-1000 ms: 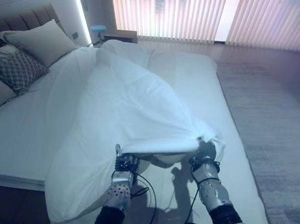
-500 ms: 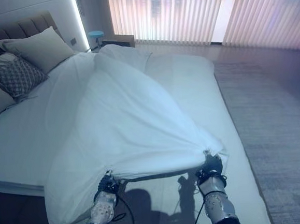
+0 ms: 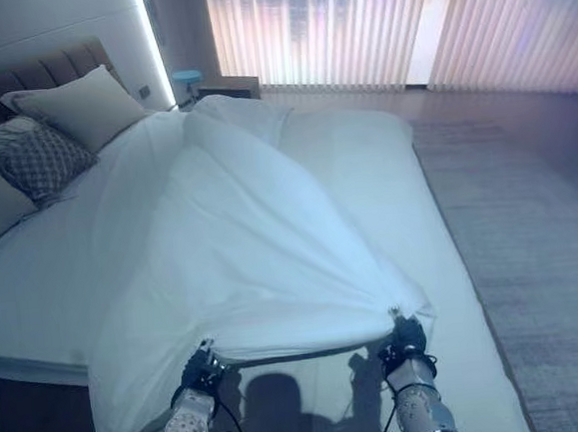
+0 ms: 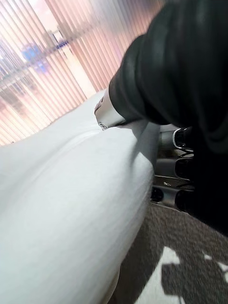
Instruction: Make the bed
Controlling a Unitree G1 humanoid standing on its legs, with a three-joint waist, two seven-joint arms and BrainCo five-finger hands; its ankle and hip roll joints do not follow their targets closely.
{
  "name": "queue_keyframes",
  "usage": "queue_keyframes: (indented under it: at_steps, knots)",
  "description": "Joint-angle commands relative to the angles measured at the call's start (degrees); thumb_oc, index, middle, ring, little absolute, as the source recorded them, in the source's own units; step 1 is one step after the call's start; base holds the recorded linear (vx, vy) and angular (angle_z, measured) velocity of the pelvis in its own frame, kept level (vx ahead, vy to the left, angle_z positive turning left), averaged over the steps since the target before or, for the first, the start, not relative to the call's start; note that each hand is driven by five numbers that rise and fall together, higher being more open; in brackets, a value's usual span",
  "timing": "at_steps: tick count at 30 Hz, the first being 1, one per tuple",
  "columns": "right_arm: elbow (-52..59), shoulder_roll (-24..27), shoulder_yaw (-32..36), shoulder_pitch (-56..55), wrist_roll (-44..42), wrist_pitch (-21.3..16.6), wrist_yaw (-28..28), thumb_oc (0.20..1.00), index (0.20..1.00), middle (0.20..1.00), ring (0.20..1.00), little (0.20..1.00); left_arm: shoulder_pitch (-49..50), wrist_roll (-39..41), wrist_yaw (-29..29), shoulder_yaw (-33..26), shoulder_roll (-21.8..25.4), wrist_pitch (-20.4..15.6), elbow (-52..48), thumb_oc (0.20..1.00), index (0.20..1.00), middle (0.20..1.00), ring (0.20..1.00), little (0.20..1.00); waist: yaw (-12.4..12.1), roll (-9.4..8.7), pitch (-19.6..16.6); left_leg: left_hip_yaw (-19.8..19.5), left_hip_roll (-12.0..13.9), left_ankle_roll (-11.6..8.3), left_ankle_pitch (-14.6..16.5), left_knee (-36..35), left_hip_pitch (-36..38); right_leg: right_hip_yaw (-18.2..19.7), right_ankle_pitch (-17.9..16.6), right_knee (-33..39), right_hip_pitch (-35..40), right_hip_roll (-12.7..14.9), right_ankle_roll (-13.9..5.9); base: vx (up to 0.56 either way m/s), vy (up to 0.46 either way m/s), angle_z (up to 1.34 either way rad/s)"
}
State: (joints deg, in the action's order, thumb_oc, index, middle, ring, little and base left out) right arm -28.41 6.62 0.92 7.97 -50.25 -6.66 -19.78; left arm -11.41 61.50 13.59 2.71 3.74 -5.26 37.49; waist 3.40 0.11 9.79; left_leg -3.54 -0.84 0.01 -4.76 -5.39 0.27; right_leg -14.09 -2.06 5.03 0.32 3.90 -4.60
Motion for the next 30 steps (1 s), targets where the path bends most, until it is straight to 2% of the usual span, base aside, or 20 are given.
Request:
queue_keyframes:
  at_steps: [1, 4, 6, 7, 8, 10, 11, 12, 13, 14, 15, 16, 20, 21, 22, 23, 25, 26, 28, 30]
  knots:
    - [2.4, 4.6, 5.9, -1.4, -1.3, -5.8, 0.4, 0.2, 0.2, 0.2, 0.2, 0.2, -3.2, -2.7, -1.8, -1.9, 3.9, -3.4, -5.2, 0.2, 0.2, 0.2, 0.2, 0.2, 0.7, -0.24, -0.3, 1.5, 0.6, -2.95, 5.1, 3.6, 1.5, 1.2, -0.2, -9.0, -4.3, 3.7, -1.79, -0.1, 0.209, 0.45]
    - [1.5, 4.5, 5.8, -1.2, -2.0, -5.7, 1.0, 0.2, 0.2, 0.2, 0.2, 0.2, -2.7, -3.4, -1.6, -2.4, 4.4, -4.3, -6.0, 0.2, 0.2, 0.2, 0.2, 0.2, 0.2, -0.85, -0.3, -1.1, 2.8, -3.66, 6.9, 6.9, 1.6, 2.3, -0.3, -9.4, -4.7, 5.2, -2.17, -0.04, 0.226, 0.31]
    - [0.9, 4.2, 5.5, -1.0, -3.4, -5.4, 1.4, 0.2, 0.2, 0.2, 0.2, 0.2, -1.4, -3.3, -1.0, -3.9, 4.8, -5.7, -7.9, 0.2, 0.2, 0.2, 0.2, 0.2, -0.2, -0.8, -0.7, -3.7, 6.7, -5.05, 7.1, 8.2, 1.5, 4.2, -0.8, -9.9, -5.6, 7.4, -3.61, 0.0, 0.445, 0.0]
    - [0.9, 4.0, 4.9, -1.0, -3.8, -5.5, 1.6, 0.2, 0.2, 0.2, 0.2, 0.2, -0.9, -3.4, -0.1, -4.5, 4.9, -6.6, -8.7, 0.2, 0.2, 0.2, 0.2, 0.2, -0.9, -0.83, -0.6, -4.9, 6.6, -5.58, 8.8, 10.2, 1.2, 5.8, -2.0, -10.0, -6.3, 8.5, -4.37, -0.01, 0.573, -0.14]
    - [1.4, 4.1, 4.3, -1.0, -3.5, -5.0, 1.8, 0.2, 0.2, 0.2, 0.2, 0.2, -0.7, -3.4, -0.3, -4.3, 4.9, -6.9, -9.6, 0.2, 0.2, 0.2, 0.2, 0.2, -1.0, -0.75, -0.6, -5.4, 5.6, -5.28, 9.6, 10.7, 0.9, 6.5, -3.6, -10.1, -6.7, 9.5, -5.08, -0.04, 0.521, -0.35]
    - [1.8, 3.6, 4.6, -1.6, -3.7, -4.4, 2.1, 0.2, 0.2, 0.2, 0.2, 0.2, -0.6, -2.8, -0.4, -4.6, 4.9, -8.1, -10.5, 0.2, 0.2, 0.2, 0.2, 0.2, -0.5, -1.65, -0.4, -1.7, 2.8, -4.02, 12.0, 12.4, 0.3, 7.2, -8.9, -9.3, -6.6, 13.5, -6.68, -0.05, 0.499, -0.57]
    - [1.8, 3.5, 4.6, -1.6, -3.7, -4.4, 2.1, 0.2, 0.2, 0.2, 0.2, 0.2, -0.6, -2.8, -0.4, -4.6, 4.9, -8.1, -10.6, 0.2, 0.2, 0.2, 0.2, 0.2, -0.6, -1.8, -0.4, -1.5, 2.6, -3.89, 12.1, 12.6, 0.1, 7.4, -9.1, -9.1, -6.6, 13.6, -6.82, -0.16, 0.567, -0.32]
    - [1.6, 2.7, 3.2, -0.9, -2.9, -3.9, 2.0, 0.2, 0.2, 0.2, 0.2, 0.2, 0.3, -2.6, -0.2, -5.0, 4.8, -9.0, -11.4, 0.2, 0.2, 0.2, 0.2, 0.2, -1.8, -2.57, 1.1, 2.5, 0.6, -2.97, 14.0, 14.8, -0.2, 5.9, -15.3, -8.2, -9.1, 16.2, -7.31, -0.15, 0.348, -0.02]
    - [1.6, 2.7, 3.2, -0.8, -2.9, -3.9, 2.0, 0.2, 0.2, 0.2, 0.2, 0.2, 0.2, -2.7, -0.2, -5.1, 4.8, -9.0, -11.4, 0.2, 0.2, 0.2, 0.2, 0.2, -1.9, -2.82, 1.0, 2.6, 0.3, -2.88, 13.8, 14.7, -0.5, 6.1, -15.6, -8.1, -9.3, 16.4, -7.36, -0.24, 0.542, -0.49]
    - [1.5, 2.0, 2.5, -0.4, -3.0, -3.9, 2.0, 0.2, 0.2, 0.2, 0.2, 0.2, 0.4, -2.4, -0.1, -5.5, 5.0, -8.9, -11.6, 0.2, 0.2, 0.2, 0.2, 0.2, -2.7, -2.66, 1.6, 4.5, 0.2, -2.67, 13.1, 14.1, -0.6, 2.9, -14.3, -8.0, -10.2, 16.5, -6.94, -0.4, 0.617, -1.14]
    - [-0.2, 0.9, 0.6, 0.5, -3.6, -4.0, 2.3, 0.2, 0.2, 0.2, 0.2, 0.2, 0.5, -3.5, 0.5, -5.9, 5.5, -9.0, -11.7, 0.2, 0.2, 0.2, 0.2, 0.2, -4.5, -1.42, 2.2, 6.2, -1.0, -1.26, 11.1, 13.5, -2.5, -2.6, -9.4, -16.3, -9.5, 16.3, -5.73, -0.4, 0.611, -1.18]
    - [-0.2, 0.9, 0.6, 0.6, -3.6, -4.1, 2.3, 0.2, 0.2, 0.2, 0.2, 0.2, 0.5, -3.5, 0.5, -5.9, 5.5, -9.0, -11.7, 0.2, 0.2, 0.2, 0.2, 0.2, -4.4, -1.57, 2.1, 6.2, -1.2, -1.22, 10.9, 13.4, -2.7, -2.5, -9.2, -16.7, -9.8, 16.6, -5.7, -0.38, 0.537, -0.63]
    - [-2.2, -1.1, -1.7, 0.4, -4.4, -3.3, 3.6, 0.2, 0.2, 0.2, 0.2, 0.2, 2.4, -2.9, 0.1, -6.2, 5.3, -8.5, -13.9, 0.2, 0.2, 0.2, 0.2, 0.2, -5.9, -1.15, 0.2, 6.9, -2.3, 0.25, 5.2, 7.6, -3.6, -3.7, 2.4, -33.5, -5.3, 7.0, -3.13, -0.24, 0.311, 0.18]
    - [-2.3, -1.2, -2.4, 0.1, -4.4, -3.1, 3.9, 0.2, 0.2, 0.2, 0.2, 0.2, 2.8, -2.8, 0.0, -6.2, 5.3, -8.2, -13.9, 0.2, 0.2, 0.2, 0.2, 0.2, -6.1, -1.8, -0.2, 7.0, -3.0, -0.01, 4.8, 7.0, -3.6, -2.9, 4.3, -32.0, -3.5, 4.3, -2.83, -0.28, 0.213, 0.5]
    - [-2.5, -1.7, -3.8, -0.3, -4.4, -2.6, 4.4, 0.2, 0.2, 0.2, 0.2, 0.2, 4.2, -2.6, 0.1, -7.0, 4.7, -8.0, -14.4, 0.2, 0.2, 0.2, 0.2, 0.2, -7.7, -4.06, -1.6, 8.1, -5.7, -0.21, 2.7, 6.5, -5.7, -0.8, 7.7, -27.1, 2.1, -2.2, -2.16, -0.29, 0.154, 0.27]
    - [-2.3, -1.8, -4.8, -0.3, -4.1, -2.4, 4.6, 0.2, 0.2, 0.2, 0.2, 0.2, 4.8, -2.2, 0.4, -7.1, 4.4, -8.0, -14.7, 0.2, 0.2, 0.2, 0.2, 0.2, -8.9, -4.7, -2.2, 8.7, -6.2, -0.32, 1.6, 6.3, -6.8, 0.0, 10.5, -23.6, 4.7, -3.8, -0.77, -0.24, 0.121, -0.04]
    - [-2.8, -2.0, -5.2, 0.1, -4.2, -2.4, 4.5, 0.2, 0.2, 0.2, 0.2, 0.2, 4.9, -2.1, 0.8, -7.3, 4.2, -7.9, -14.4, 0.2, 0.2, 0.2, 0.2, 0.2, -10.4, -4.66, -2.7, 9.5, -6.0, -0.77, -0.5, 5.2, -8.1, 0.2, 12.1, -18.0, 5.4, -4.7, 0.96, -0.32, 0.072, -0.62]
    - [-3.1, -1.6, -6.8, 0.7, -3.8, -2.5, 4.1, 0.2, 0.2, 0.2, 0.2, 0.2, 5.0, -1.1, 0.9, -6.9, 3.4, -8.2, -14.4, 0.2, 0.2, 0.2, 0.2, 0.2, -10.9, -3.6, -2.2, 9.9, -5.4, -3.45, -4.4, 4.5, -11.2, 3.5, 12.6, -13.2, 5.7, -8.0, 2.69, -0.52, 0.13, -0.88]
    - [-3.0, -0.8, -7.3, 1.4, -3.1, -2.7, 3.9, 0.2, 0.2, 0.2, 0.2, 0.2, 5.1, -1.0, 0.7, -6.7, 2.4, -8.8, -14.8, 0.2, 0.2, 0.2, 0.2, 0.2, -11.6, -2.34, -0.3, 7.9, -4.6, -6.21, -8.1, 4.6, -14.6, 4.1, 11.7, -10.2, 6.0, -8.5, 3.61, -0.49, 0.18, -0.54]
    - [-2.3, 0.2, -7.5, 1.9, -1.9, -2.7, 3.6, 0.2, 0.2, 0.2, 0.2, 0.2, 4.9, -1.0, 0.8, -6.6, 2.0, -9.2, -15.2, 0.2, 0.2, 0.2, 0.2, 0.2, -11.6, -2.4, 1.6, 4.0, -5.2, -6.33, -6.2, 8.8, -16.3, 3.7, 10.1, -9.8, 4.6, -6.4, 3.31, -0.4, 0.228, 0.01]
